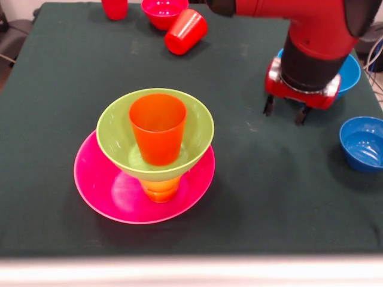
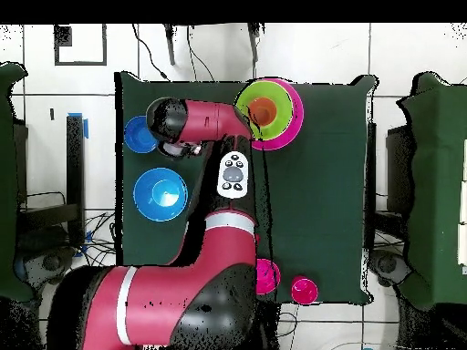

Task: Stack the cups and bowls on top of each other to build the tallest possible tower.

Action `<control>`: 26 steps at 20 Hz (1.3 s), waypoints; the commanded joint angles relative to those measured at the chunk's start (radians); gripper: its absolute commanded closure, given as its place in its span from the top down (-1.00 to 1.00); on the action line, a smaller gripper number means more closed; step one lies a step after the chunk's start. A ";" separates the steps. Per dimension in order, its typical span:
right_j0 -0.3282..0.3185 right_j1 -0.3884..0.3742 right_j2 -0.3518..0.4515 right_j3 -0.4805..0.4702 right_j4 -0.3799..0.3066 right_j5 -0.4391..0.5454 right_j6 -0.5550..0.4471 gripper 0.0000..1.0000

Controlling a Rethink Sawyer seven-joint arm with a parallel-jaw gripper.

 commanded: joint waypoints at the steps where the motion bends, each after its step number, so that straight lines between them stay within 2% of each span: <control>1: 0.005 0.069 0.165 -0.129 0.043 -0.065 0.032 1.00; 5: 0.005 0.050 0.177 -0.142 0.059 -0.010 0.020 1.00; 17: -0.001 0.055 0.178 -0.257 0.066 0.144 -0.008 1.00; 21: -0.003 0.107 0.182 -0.328 0.058 0.146 -0.017 1.00; 25: 0.001 0.121 0.193 -0.313 0.062 0.118 -0.023 1.00; 26: 0.003 0.104 0.201 -0.274 0.067 0.097 -0.032 1.00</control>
